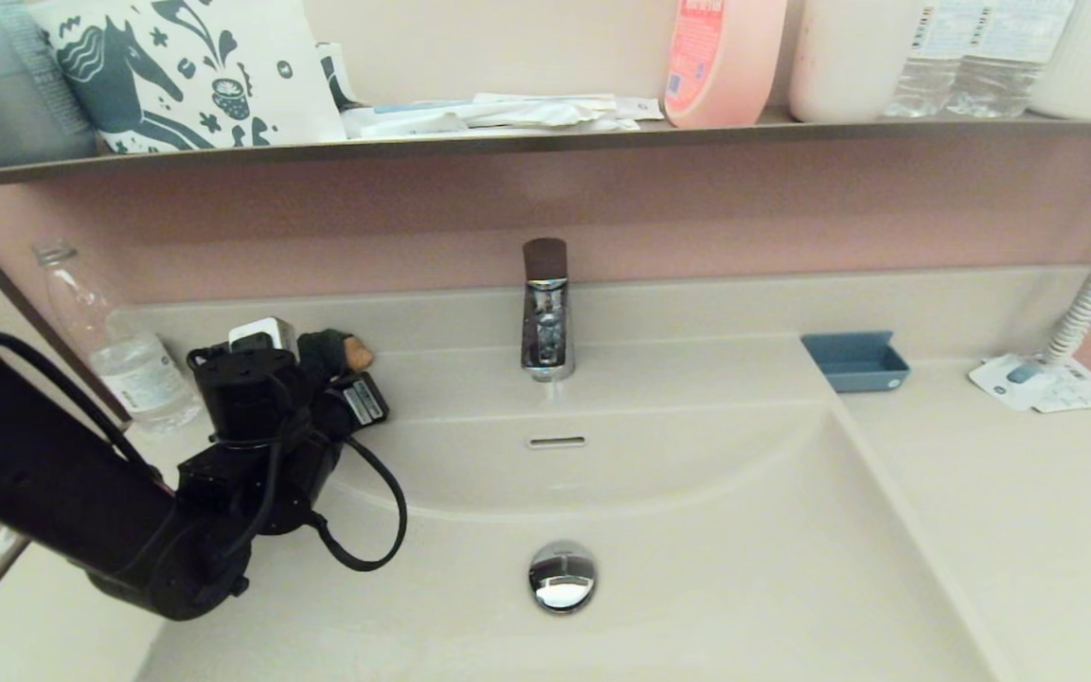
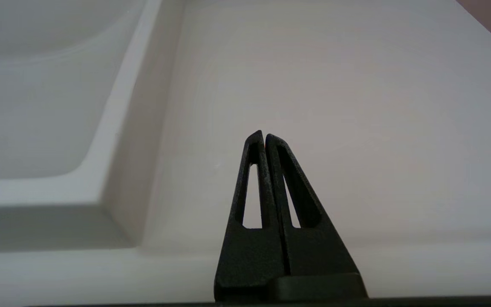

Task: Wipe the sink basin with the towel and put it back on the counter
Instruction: Wipe the sink

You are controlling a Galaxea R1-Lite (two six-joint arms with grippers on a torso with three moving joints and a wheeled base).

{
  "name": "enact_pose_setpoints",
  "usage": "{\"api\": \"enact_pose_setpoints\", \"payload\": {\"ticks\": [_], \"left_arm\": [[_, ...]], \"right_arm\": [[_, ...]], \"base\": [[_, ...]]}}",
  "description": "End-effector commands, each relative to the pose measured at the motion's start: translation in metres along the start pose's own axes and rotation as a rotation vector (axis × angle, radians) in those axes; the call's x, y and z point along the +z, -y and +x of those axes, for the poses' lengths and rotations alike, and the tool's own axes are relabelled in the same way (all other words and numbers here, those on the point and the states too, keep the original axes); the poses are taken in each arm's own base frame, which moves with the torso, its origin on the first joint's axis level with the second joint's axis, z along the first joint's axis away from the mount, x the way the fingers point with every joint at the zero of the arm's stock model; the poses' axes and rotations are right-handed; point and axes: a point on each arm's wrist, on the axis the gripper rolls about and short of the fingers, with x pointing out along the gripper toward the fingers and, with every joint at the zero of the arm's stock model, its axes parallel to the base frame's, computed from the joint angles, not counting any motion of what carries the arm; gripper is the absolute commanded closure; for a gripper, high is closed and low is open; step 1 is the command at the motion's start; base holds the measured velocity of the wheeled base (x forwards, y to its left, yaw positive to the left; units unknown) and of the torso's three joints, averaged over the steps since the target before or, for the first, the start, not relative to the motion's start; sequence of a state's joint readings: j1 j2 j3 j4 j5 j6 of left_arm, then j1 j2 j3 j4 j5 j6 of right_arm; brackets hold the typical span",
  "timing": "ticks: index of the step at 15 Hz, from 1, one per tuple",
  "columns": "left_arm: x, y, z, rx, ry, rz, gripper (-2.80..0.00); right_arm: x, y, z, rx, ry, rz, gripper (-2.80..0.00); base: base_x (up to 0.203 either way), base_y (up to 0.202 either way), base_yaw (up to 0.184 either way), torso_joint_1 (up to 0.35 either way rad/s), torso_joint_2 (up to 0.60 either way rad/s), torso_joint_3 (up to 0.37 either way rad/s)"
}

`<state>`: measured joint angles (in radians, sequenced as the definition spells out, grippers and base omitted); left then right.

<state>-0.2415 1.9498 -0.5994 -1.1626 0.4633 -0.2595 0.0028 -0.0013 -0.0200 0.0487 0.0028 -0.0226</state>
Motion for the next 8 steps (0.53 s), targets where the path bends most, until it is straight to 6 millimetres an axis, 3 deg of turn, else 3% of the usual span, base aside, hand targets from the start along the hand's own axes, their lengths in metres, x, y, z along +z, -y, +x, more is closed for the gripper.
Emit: {"api": "enact_pose_setpoints", "payload": {"ticks": [1,4,8], "left_arm": [[0.000,0.004,-0.001,-0.012,0.008,0.006,0.00],[0.001,0.032,-0.009,-0.068,0.027,0.023,0.00],[-0.008,0.094,-0.025,-0.136,0.027,0.046,0.00]], "right_arm": [[0.000,0.000,0.000,0.001,-0.002,0.000,0.00],[0.000,0.000,0.000,0.001,-0.002,0.000,0.00],[0.000,0.000,0.000,0.001,-0.002,0.000,0.00]], "base": [[0.000,0.000,0.000,0.000,0.00,0.000],[0.000,0.000,0.000,0.000,0.00,0.000],[0.000,0.000,0.000,0.000,0.00,0.000]]}}
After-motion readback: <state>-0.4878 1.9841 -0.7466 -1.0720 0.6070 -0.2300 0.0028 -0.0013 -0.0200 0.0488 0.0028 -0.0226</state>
